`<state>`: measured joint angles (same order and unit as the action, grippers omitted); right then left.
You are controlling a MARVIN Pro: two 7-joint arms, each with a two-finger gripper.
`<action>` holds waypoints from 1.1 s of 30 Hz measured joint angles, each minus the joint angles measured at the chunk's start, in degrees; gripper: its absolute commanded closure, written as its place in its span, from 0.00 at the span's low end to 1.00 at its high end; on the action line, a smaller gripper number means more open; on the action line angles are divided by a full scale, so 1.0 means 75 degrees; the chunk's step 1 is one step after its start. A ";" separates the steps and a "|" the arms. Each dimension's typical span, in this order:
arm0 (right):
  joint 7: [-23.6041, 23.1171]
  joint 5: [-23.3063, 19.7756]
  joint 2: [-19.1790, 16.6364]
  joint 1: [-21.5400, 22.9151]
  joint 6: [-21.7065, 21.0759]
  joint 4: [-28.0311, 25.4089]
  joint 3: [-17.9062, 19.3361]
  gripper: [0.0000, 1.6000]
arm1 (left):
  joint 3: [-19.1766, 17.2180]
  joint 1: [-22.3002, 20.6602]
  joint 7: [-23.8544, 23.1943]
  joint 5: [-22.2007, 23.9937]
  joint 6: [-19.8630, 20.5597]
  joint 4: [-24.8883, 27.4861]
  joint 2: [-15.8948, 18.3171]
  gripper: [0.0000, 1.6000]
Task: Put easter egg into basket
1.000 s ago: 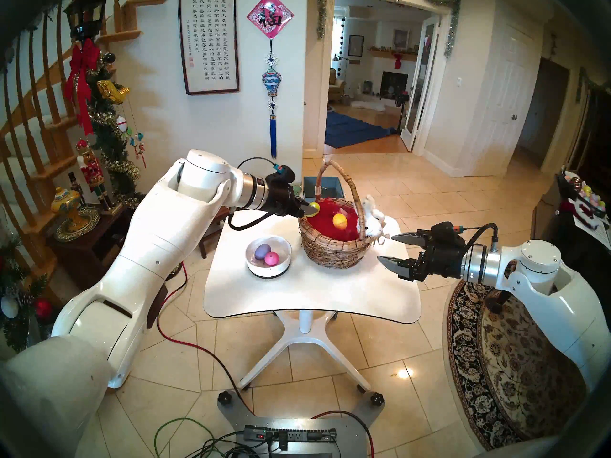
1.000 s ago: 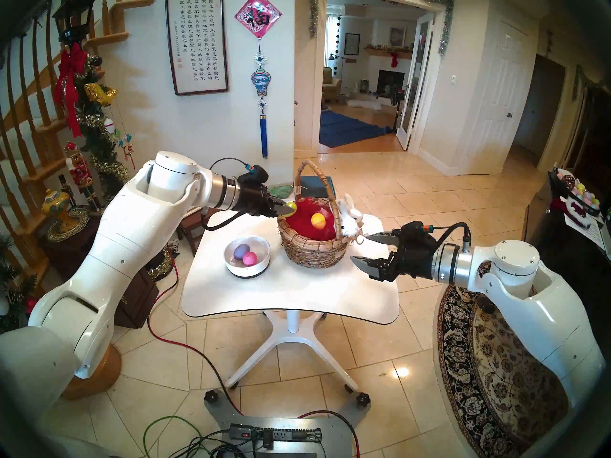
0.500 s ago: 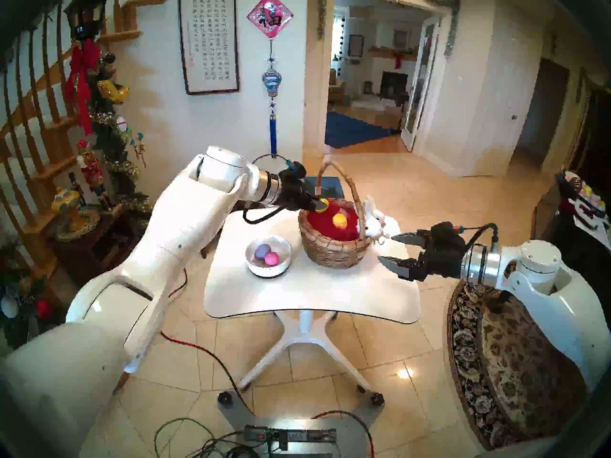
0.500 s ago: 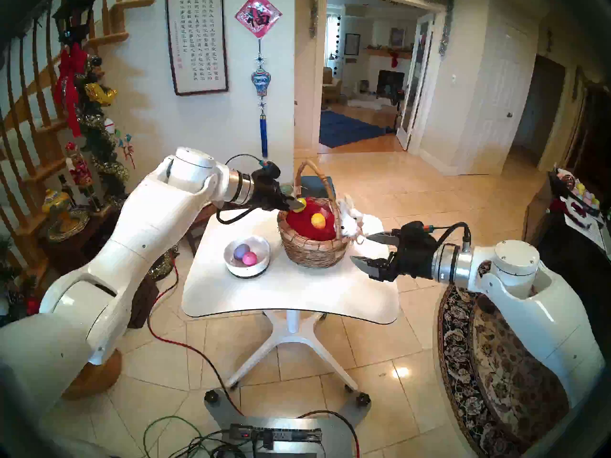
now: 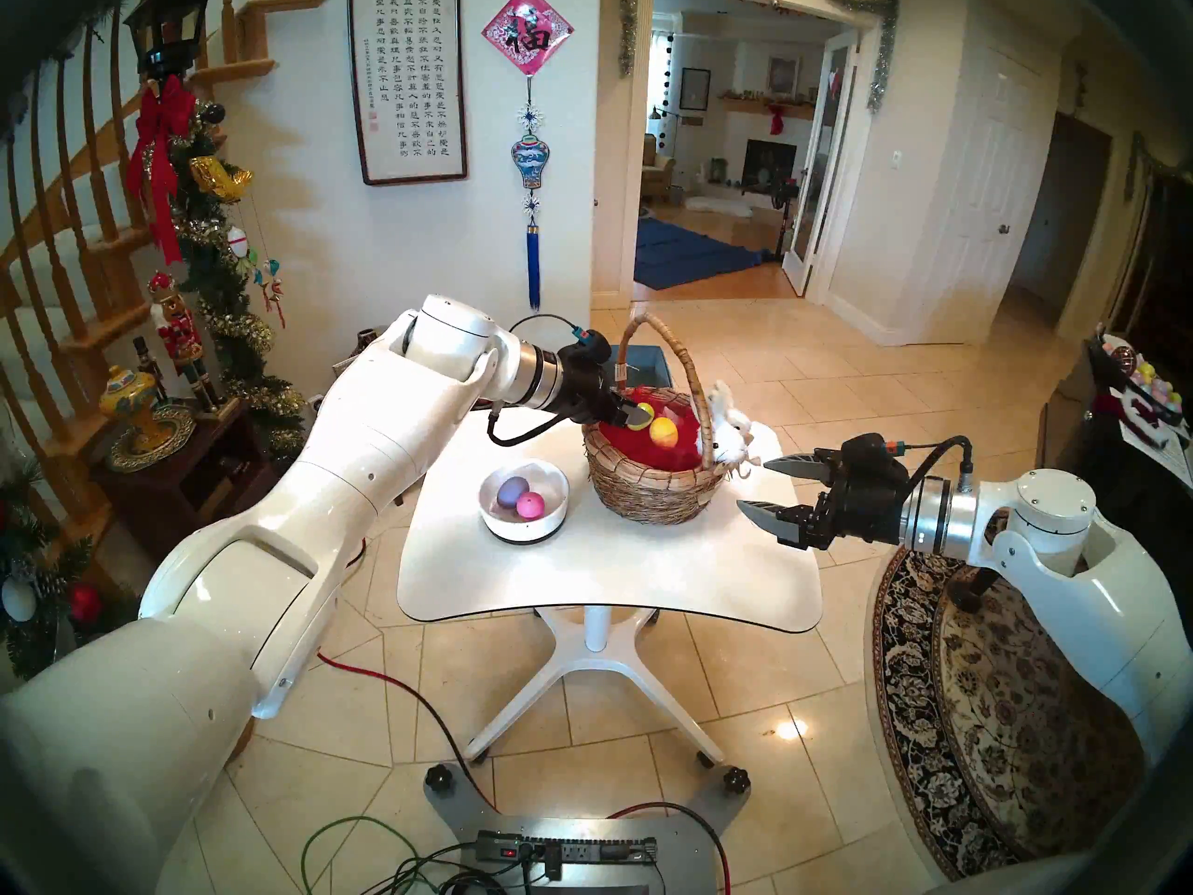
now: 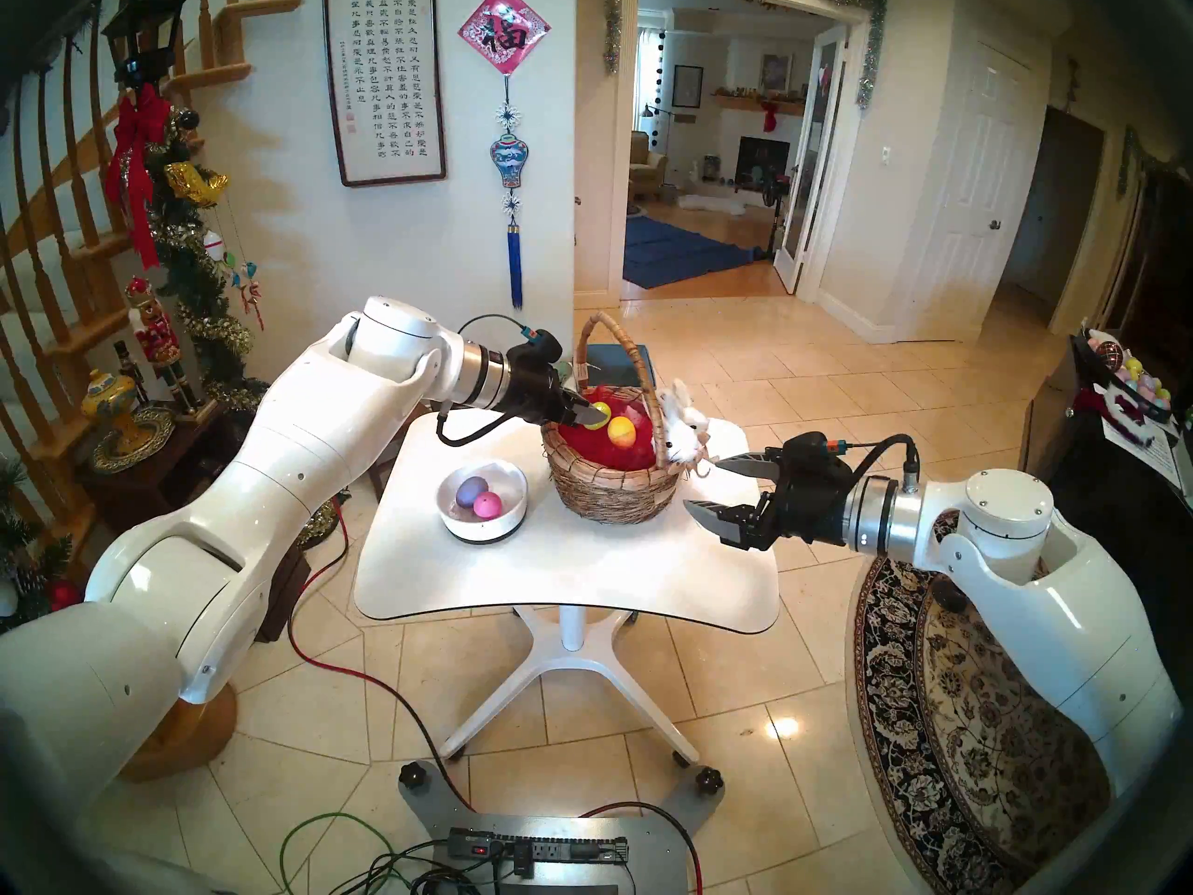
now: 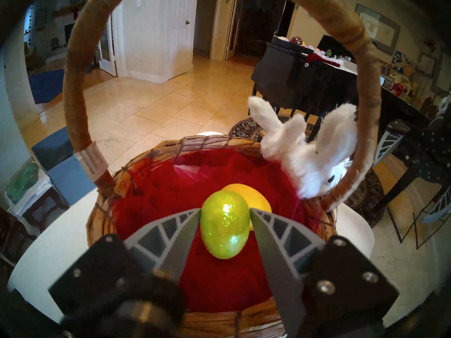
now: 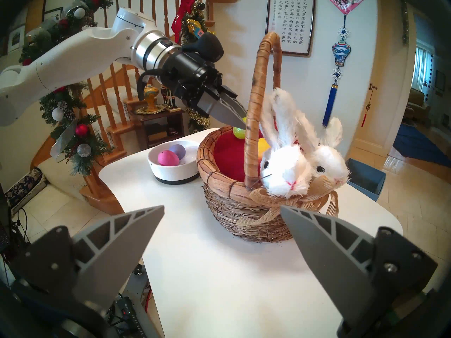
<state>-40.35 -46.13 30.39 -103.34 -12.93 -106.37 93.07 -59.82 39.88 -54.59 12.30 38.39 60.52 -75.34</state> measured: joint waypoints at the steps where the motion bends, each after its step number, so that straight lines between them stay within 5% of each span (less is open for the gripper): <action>1: 0.0000 0.0000 0.0000 0.0000 0.0000 0.0000 0.0000 0.00 | -0.0003 -0.0003 -0.0001 0.0000 -0.0014 -0.0020 0.0000 0.00; 15: 0.0000 0.0000 0.0000 0.0000 0.0000 0.0001 0.0000 0.00 | -0.0326 -0.0004 -0.0114 0.0083 -0.0099 0.0202 0.0271 0.00; 33: 0.0000 0.0000 -0.0001 0.0000 0.0000 0.0002 -0.0003 0.00 | -0.1180 0.0959 -0.0712 0.0242 0.0076 0.1793 0.1778 0.00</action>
<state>-40.35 -46.13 30.37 -103.33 -12.93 -106.36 93.05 -68.66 47.07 -59.93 14.12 38.96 73.97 -62.00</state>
